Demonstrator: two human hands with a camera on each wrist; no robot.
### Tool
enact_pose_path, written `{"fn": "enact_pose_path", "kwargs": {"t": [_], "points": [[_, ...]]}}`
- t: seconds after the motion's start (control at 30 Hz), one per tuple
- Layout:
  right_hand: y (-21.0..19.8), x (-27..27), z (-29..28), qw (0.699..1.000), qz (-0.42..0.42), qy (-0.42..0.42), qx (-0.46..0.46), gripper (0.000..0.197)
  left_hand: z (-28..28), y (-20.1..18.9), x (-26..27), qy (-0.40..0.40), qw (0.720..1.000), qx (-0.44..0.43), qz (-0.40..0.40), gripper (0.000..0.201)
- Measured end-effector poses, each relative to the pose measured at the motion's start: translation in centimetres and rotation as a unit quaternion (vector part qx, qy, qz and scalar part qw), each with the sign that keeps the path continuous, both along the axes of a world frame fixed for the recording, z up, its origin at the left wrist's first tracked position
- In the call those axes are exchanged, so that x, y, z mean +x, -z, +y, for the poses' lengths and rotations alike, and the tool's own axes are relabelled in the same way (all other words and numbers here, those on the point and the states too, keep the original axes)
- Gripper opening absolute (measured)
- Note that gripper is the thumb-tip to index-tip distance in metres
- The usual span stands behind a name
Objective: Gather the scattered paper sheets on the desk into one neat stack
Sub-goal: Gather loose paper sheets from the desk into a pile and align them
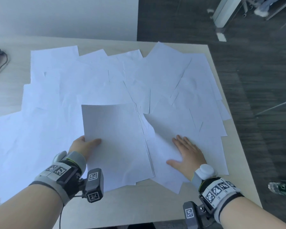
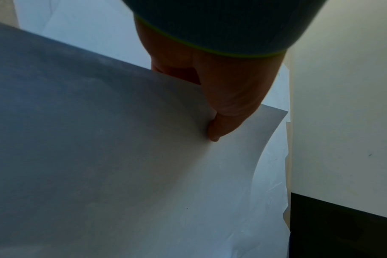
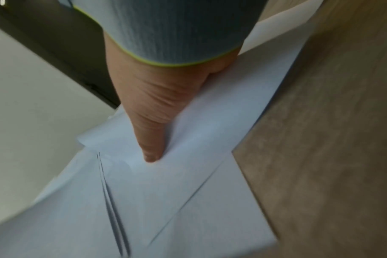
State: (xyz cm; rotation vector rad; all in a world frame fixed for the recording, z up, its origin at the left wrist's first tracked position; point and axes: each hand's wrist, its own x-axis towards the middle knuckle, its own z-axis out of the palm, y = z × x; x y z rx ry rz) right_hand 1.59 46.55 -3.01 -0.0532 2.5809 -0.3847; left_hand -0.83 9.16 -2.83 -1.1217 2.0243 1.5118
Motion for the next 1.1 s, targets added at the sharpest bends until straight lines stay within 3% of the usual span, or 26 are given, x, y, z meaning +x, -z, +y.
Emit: {"fn": "enact_pose_path", "kwargs": {"t": [0.1,0.17,0.27,0.33,0.4,0.47,0.57,0.6,0.7,0.8,0.87,0.9,0.93,1.0,1.03,1.1], "points": [[-1.3,-0.8,0.2,0.994,0.009,0.079,-0.072,0.059,-0.4,0.6,0.0,-0.014,1.000,0.013,-0.004,0.039],[-2.8,-1.0,-0.5,0.972,0.021,0.173,-0.157,0.031,-0.2,0.5,0.0,-0.016,1.000,0.020,-0.005,0.030],[-4.5,-1.6,-2.5,0.938,0.011,0.225,-0.262,0.024,0.2,0.6,0.1,-0.032,0.998,0.049,-0.002,0.024],[-5.2,-2.2,-5.0,0.937,0.000,0.163,-0.310,0.029,0.5,0.7,0.3,-0.051,0.995,0.086,-0.005,0.029],[-4.9,-2.6,-7.8,0.949,-0.012,0.044,-0.311,0.047,1.0,0.8,0.6,-0.095,0.987,0.124,-0.026,0.040],[-3.5,-2.7,-10.7,0.971,-0.050,-0.075,-0.220,0.080,1.2,0.9,0.9,-0.128,0.975,0.170,-0.059,0.066],[-1.4,-2.1,-13.9,0.978,-0.055,-0.183,-0.080,0.097,1.3,0.9,1.3,-0.168,0.946,0.267,-0.072,0.083],[-0.9,-1.7,-14.7,0.977,-0.050,-0.201,-0.057,0.096,1.2,0.8,1.5,-0.163,0.949,0.261,-0.065,0.080],[-0.4,-1.2,-15.0,0.977,-0.027,-0.209,-0.038,0.087,1.6,0.7,1.5,-0.004,0.995,0.101,0.008,0.045],[-0.7,-1.8,-13.5,0.985,0.040,-0.136,-0.102,0.085,1.5,0.4,1.4,0.009,0.996,0.074,0.054,0.022],[-1.1,-2.2,-12.1,0.978,0.088,-0.011,-0.189,0.089,1.3,-0.7,1.3,0.007,0.991,0.093,0.094,0.019],[-1.3,-2.7,-11.3,0.961,0.089,0.072,-0.253,0.090,1.1,-1.4,1.1,0.012,0.987,0.108,0.120,0.021],[-2.0,-3.2,-10.6,0.925,0.061,0.168,-0.337,0.090,0.9,-2.4,0.9,0.017,0.981,0.123,0.149,0.026],[-2.9,-4.9,-9.6,0.829,-0.039,0.302,-0.469,0.081,0.8,-4.8,0.0,0.014,0.966,0.154,0.206,0.027],[-3.5,-6.0,-9.2,0.807,-0.062,0.312,-0.497,0.066,0.7,-5.9,-0.6,0.014,0.958,0.167,0.234,0.023],[-5.4,-7.4,-8.7,0.814,-0.037,0.288,-0.503,0.039,0.7,-8.3,-1.6,0.027,0.939,0.190,0.285,0.024]]}}
